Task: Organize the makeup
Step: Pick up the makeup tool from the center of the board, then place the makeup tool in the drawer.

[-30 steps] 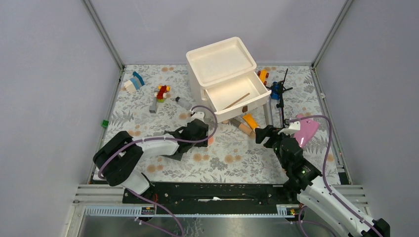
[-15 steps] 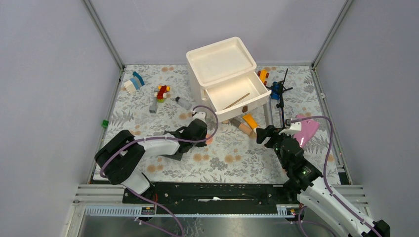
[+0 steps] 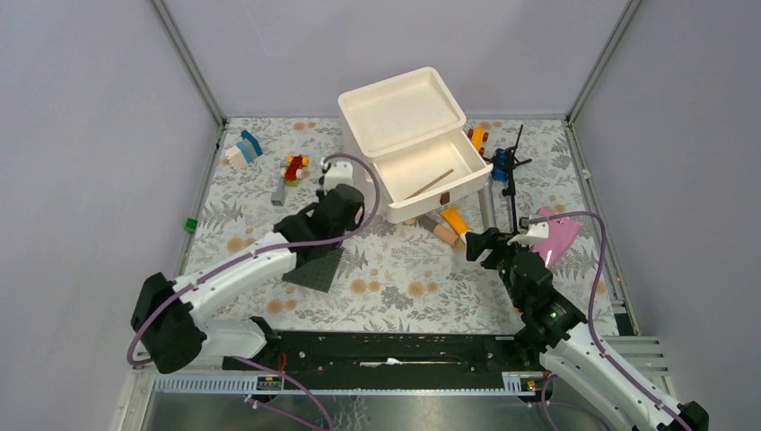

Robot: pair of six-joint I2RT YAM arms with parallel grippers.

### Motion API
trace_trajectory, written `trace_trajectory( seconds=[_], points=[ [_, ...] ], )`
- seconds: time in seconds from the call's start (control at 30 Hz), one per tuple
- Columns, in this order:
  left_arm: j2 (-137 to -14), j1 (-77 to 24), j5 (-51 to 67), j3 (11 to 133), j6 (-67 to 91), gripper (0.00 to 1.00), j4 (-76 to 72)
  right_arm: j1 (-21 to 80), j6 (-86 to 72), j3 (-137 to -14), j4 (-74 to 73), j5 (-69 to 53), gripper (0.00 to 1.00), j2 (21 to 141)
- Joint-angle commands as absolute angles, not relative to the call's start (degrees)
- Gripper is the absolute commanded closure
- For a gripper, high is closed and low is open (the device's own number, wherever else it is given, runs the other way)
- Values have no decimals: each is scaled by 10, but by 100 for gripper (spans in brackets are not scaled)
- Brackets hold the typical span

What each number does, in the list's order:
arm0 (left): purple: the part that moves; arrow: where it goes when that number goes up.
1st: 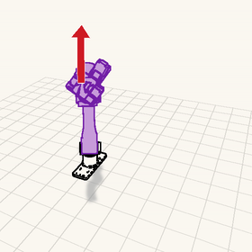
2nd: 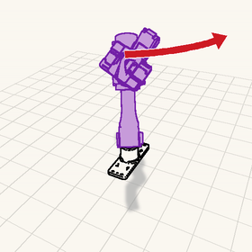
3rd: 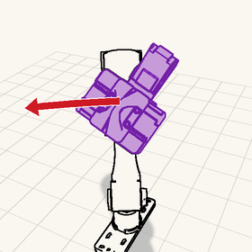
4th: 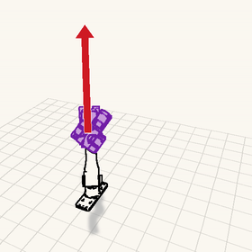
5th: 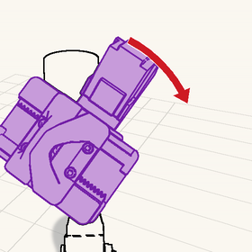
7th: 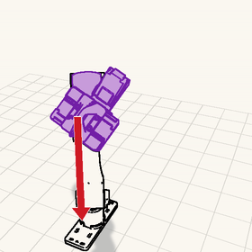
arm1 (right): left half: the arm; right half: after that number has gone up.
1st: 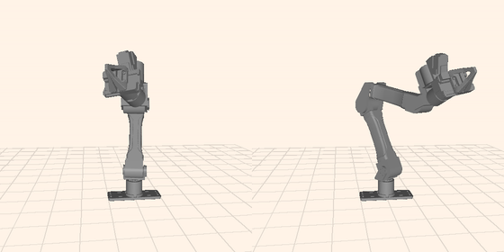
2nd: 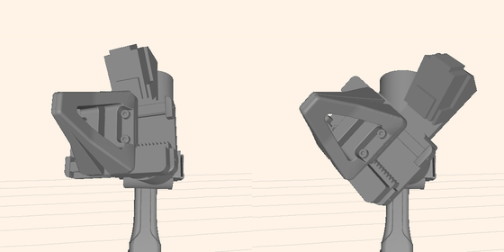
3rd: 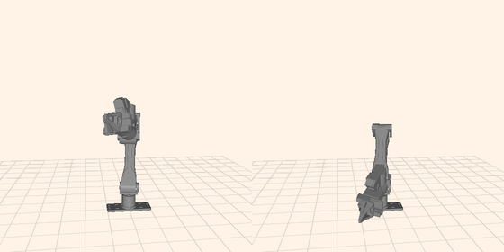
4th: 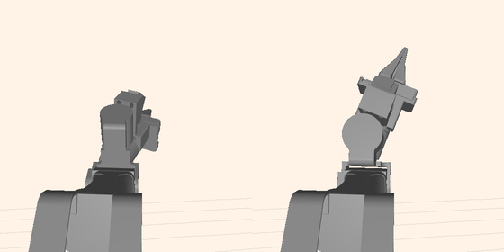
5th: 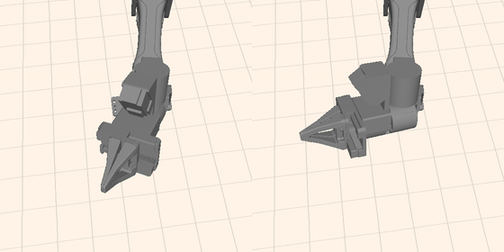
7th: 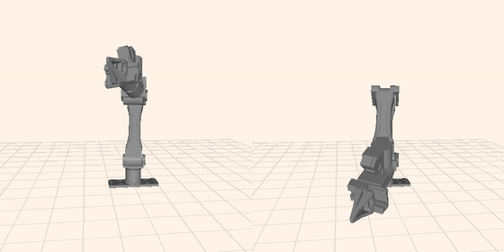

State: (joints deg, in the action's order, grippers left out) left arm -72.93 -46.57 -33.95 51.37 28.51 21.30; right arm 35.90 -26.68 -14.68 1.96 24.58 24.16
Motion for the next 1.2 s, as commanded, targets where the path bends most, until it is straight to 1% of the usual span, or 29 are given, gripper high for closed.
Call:
trace_trajectory(
  seconds=[0.0,0.07,0.17,0.33,0.6,0.63,0.7,0.77,0.83,0.87,0.97,1.1,1.17],
  points=[
    [-700,-465,-432,637,205,100,244,362,-261,-156,24,267,19,238],
    [-698,-466,-410,681,170,100,223,362,-261,-159,21,267,19,237],
    [-700,-466,-339,705,119,100,167,362,-262,-161,15,269,19,232],
    [-777,-467,-233,759,106,100,141,362,-265,-160,10,271,19,222],
    [-865,-466,-183,807,97,100,86,362,-270,-158,4,274,19,212],
    [-876,-466,-180,813,95,99,83,362,-272,-155,4,275,19,212],
    [-895,-466,-178,825,95,87,84,362,-274,-148,7,275,19,211],
    [-901,-466,-178,829,95,74,81,362,-274,-133,27,263,19,211],
    [-899,-466,-177,827,94,60,77,362,-269,-108,66,245,18,212],
    [-897,-466,-177,827,94,55,76,362,-266,-95,93,233,17,214],
    [-890,-466,-177,828,92,48,82,362,-255,-44,202,199,17,227],
    [-871,-466,-175,826,94,46,95,362,-210,-1,362,160,17,285],
    [-854,-466,-173,821,95,45,103,362,-185,18,438,150,15,335]
  ],
)
